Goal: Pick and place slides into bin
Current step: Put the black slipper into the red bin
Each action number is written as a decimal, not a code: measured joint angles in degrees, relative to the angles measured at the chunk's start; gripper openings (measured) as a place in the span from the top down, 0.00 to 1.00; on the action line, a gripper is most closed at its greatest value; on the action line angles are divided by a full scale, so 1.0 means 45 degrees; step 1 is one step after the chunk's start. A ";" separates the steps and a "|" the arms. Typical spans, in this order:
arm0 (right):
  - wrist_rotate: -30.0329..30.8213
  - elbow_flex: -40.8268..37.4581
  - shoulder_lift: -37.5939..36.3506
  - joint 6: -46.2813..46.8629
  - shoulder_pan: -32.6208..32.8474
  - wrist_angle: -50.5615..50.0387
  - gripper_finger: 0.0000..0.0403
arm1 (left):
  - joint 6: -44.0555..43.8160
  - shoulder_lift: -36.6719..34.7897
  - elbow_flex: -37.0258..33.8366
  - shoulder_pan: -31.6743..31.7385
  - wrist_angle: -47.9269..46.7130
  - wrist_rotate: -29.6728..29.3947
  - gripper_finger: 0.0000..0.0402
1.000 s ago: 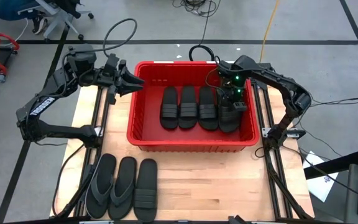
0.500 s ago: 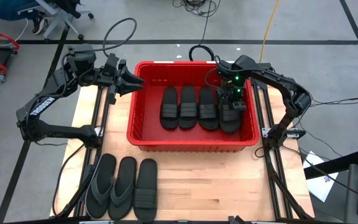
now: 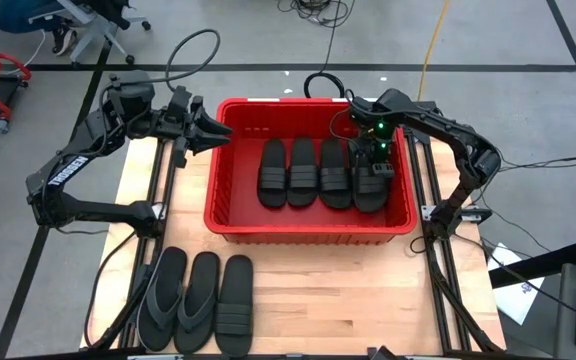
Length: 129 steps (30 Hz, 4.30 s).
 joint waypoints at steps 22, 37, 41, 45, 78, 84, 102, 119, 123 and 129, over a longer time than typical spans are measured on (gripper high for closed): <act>0.1578 0.0000 -0.0015 0.0442 0.0000 0.0041 0.59 | 0.0063 0.0000 0.0000 0.0000 0.0010 0.0015 0.64; 0.3033 0.0709 -0.1884 0.1259 -0.0198 0.3920 0.70 | 0.0200 -0.0004 0.0000 0.0000 0.0024 0.0015 0.64; 0.3331 0.0714 -0.1703 0.1776 -0.0718 0.4838 0.94 | 0.0272 -0.0004 0.0000 0.0000 0.0039 0.0010 0.64; 0.3253 0.0688 -0.1274 0.2013 -0.1126 0.4473 0.98 | 0.0264 -0.0002 0.0000 0.0000 0.0039 0.0005 0.64; 0.4740 -0.2011 -0.2209 0.2000 -0.1244 0.6964 1.00 | -0.0026 0.0000 0.0000 0.0000 -0.0275 -0.0005 0.64; 0.3670 -0.1454 -0.4216 0.4267 -0.0408 0.7973 1.00 | 0.0242 0.0000 0.0001 0.0000 -0.0389 -0.0010 0.64; -0.1302 -0.6623 -0.8792 1.3786 0.8253 2.0228 1.00 | 0.1462 0.0000 0.0002 0.0000 -0.0381 -0.0082 0.64; 0.6722 -0.9394 -0.9864 1.4767 1.3712 2.3546 1.00 | 0.3238 -0.0102 0.0005 -0.1738 -0.5540 0.1644 0.67; 0.6687 -0.9394 -1.0684 1.4833 1.3982 2.2492 1.00 | 0.3639 -0.0094 0.0005 -0.3090 -0.5533 0.1178 0.79; 0.6463 -0.9394 -1.2191 1.3873 1.4243 2.0529 1.00 | 0.2538 -0.0087 0.0005 -0.5873 -0.4643 -0.2281 0.98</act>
